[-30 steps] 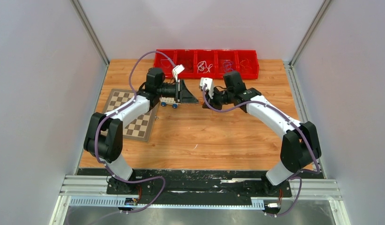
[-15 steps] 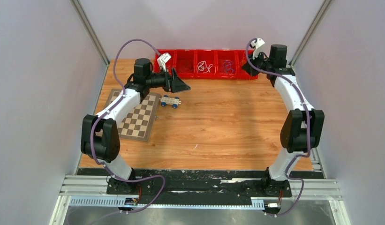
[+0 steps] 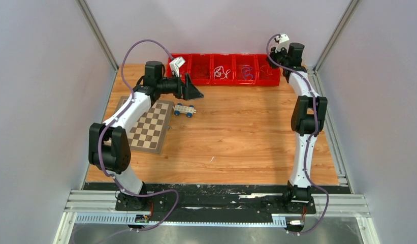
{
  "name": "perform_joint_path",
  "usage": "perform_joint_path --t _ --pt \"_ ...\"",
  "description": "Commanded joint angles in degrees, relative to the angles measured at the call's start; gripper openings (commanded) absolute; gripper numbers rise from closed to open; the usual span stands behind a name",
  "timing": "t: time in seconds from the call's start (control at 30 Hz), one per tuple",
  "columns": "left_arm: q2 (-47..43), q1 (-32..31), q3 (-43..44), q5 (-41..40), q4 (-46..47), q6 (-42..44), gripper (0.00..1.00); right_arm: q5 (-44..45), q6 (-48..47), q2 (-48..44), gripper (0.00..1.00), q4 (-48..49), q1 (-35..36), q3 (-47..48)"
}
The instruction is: Untangle the cables
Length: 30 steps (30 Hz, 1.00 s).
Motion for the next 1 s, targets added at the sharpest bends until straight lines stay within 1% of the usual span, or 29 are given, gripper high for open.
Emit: perform_joint_path --t 0.0,0.03,0.1,0.23,0.33,0.43,0.53,0.6,0.63,0.67,0.73,0.77,0.83,0.97 --pt "1.99 1.35 4.21 -0.66 -4.1 3.63 1.0 1.5 0.88 4.15 0.27 6.11 0.19 7.48" --pt "2.33 1.68 4.78 -0.79 -4.81 4.04 1.0 1.43 1.14 4.5 0.41 6.03 0.19 7.98" --pt "2.6 2.03 5.52 -1.4 -6.01 4.72 1.0 0.63 1.65 3.67 0.56 5.64 0.19 7.82" --pt "2.37 2.46 7.07 -3.25 -10.03 7.28 1.0 -0.93 1.1 -1.93 0.69 4.56 0.19 3.51" --pt "1.24 3.08 7.56 -5.44 -13.07 8.61 1.0 -1.21 -0.23 -9.35 0.79 4.22 0.19 -2.34" --pt "-0.42 4.44 7.94 -6.61 -16.84 10.24 1.0 -2.48 -1.41 -17.16 0.9 1.17 0.13 -8.94" --pt "-2.67 7.28 9.02 -9.01 -20.49 11.07 1.0 -3.77 -2.48 -24.95 1.0 -3.88 0.1 -14.68" --pt "-3.08 9.4 11.49 -11.41 -25.01 11.78 1.0 -3.89 -2.98 -29.79 1.0 -7.88 0.1 -18.45" --pt "-2.81 10.02 14.64 -13.1 -30.05 13.68 1.0 -3.87 -3.08 -32.31 1.0 -9.92 -0.02 -20.49" --pt "-1.95 11.04 16.52 -14.09 -33.16 14.95 1.0 -3.9 -3.12 -34.54 1.0 -11.81 -0.18 -22.51" --pt "-0.67 12.19 23.43 -17.61 -43.8 19.47 1.0 -3.6 -2.9 -38.95 1.0 -16.34 -0.51 -27.11" --pt "-0.64 12.38 24.2 -19.38 -45.4 20.57 1.0 -3.52 -2.99 -41.22 1.0 -18.15 -0.75 -29.88" --pt "-3.72 14.2 22.96 -20.58 -46.36 22.38 1.0 -3.32 -3.29 -45.23 1.0 -20.83 -1.3 -35.88" --pt "-10.52 15.6 13.25 -26.53 -42.43 25.36 1.0 -3.23 -2.75 -53.08 1.0 -23.73 -3.2 -48.35"
